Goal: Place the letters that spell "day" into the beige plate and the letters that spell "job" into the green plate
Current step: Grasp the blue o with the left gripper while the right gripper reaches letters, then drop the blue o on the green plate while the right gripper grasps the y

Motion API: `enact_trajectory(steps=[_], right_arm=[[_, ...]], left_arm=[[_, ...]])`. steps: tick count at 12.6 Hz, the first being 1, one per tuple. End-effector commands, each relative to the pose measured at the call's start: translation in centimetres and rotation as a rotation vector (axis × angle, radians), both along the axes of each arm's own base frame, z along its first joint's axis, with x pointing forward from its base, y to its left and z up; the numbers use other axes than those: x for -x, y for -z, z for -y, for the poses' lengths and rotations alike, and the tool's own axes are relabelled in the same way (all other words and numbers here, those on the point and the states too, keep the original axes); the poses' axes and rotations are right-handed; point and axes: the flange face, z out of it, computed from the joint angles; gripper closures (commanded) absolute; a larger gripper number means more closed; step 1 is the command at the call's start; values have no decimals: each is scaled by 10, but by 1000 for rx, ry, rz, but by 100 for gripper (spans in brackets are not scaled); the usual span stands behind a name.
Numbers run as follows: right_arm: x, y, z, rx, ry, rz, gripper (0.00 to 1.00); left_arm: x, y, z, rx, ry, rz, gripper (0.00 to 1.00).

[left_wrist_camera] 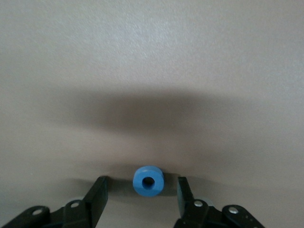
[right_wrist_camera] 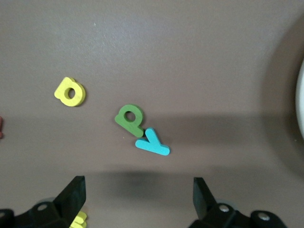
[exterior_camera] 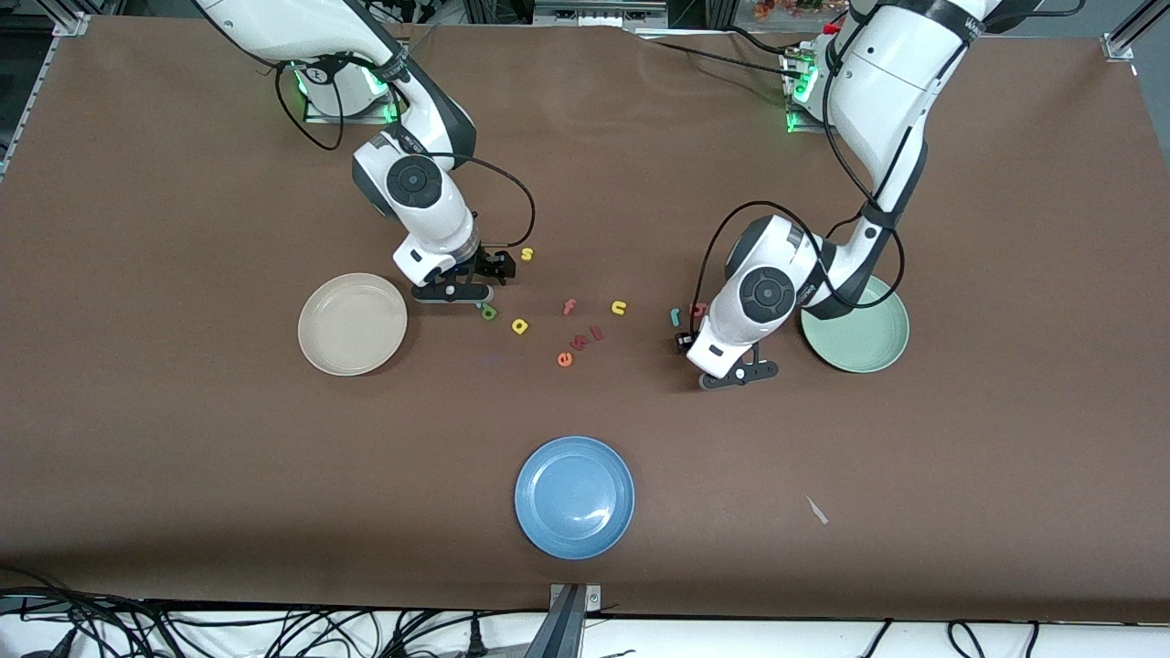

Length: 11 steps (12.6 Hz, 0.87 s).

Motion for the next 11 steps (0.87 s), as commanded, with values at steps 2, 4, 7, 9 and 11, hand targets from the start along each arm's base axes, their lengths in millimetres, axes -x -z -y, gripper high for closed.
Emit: enact_trajectory(steps=[2, 4, 7, 9, 11], right_arm=[[4, 10, 0, -7, -4, 22, 0], [2, 19, 7, 16, -14, 28, 0], [2, 33, 7, 9, -42, 39, 1], [2, 33, 6, 9, -43, 42, 7], [2, 34, 6, 10, -46, 41, 14]], left_arm=[[1, 3, 11, -27, -1, 1, 60], [0, 3, 10, -29, 2, 4, 76], [-3, -3, 7, -29, 5, 11, 93], [-12, -42, -7, -39, 11, 19, 94], [-21, -103, -56, -64, 95, -44, 94]])
